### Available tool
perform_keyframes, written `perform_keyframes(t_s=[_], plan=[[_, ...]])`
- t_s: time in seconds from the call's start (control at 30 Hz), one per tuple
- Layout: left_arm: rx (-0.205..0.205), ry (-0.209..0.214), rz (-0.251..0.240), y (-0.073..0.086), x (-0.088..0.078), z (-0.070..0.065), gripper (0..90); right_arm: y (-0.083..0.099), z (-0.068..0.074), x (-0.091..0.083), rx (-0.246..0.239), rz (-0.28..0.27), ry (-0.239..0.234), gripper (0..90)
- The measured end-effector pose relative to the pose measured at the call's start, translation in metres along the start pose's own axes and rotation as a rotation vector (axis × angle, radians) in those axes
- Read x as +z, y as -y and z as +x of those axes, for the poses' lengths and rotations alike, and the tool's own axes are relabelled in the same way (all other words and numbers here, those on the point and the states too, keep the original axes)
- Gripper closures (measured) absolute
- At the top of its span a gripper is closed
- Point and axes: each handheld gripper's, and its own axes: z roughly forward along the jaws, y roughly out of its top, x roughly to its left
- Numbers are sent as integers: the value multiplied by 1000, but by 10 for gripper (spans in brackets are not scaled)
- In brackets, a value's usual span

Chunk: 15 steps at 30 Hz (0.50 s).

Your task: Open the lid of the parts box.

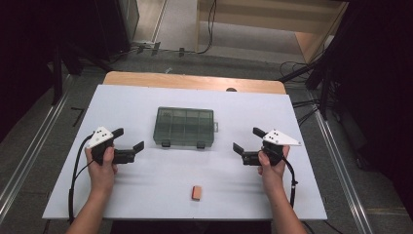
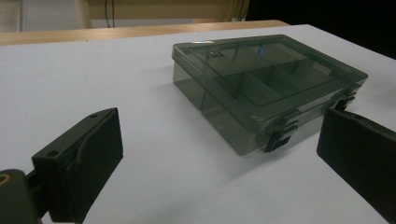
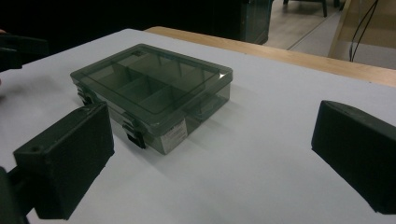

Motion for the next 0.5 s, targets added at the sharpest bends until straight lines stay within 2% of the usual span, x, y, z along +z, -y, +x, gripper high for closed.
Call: perform_keyframes(t_s=[0.07,0.1,0.17,0.23,0.3,0.37,0.4,0.43,0.47,0.5], plan=[[21,13,-5,-5,6,-4,0,-3,2,5,15,3,9,0],[27,14,-4,-7,7,-5,0,-4,3,7,22,6,18,36],[28,15,-8,-8,8,-6,8,-5,4,9,30,1,21,45],[13,11,-27,-11,12,-7,59,-7,5,17,58,5,11,155],[7,19,-32,-13,13,-7,62,-7,6,20,75,7,11,181],[-6,6,-38,-17,13,-7,154,-10,10,29,63,32,3,288],[-6,6,-38,-17,13,-7,158,-10,10,29,63,32,3,288],[-13,2,-27,-20,15,-7,212,-12,15,37,42,62,11,375],[-13,2,-27,-20,15,-7,282,-13,16,39,37,70,8,426],[-22,-1,-20,-21,17,-7,282,-13,16,39,37,70,8,426]])
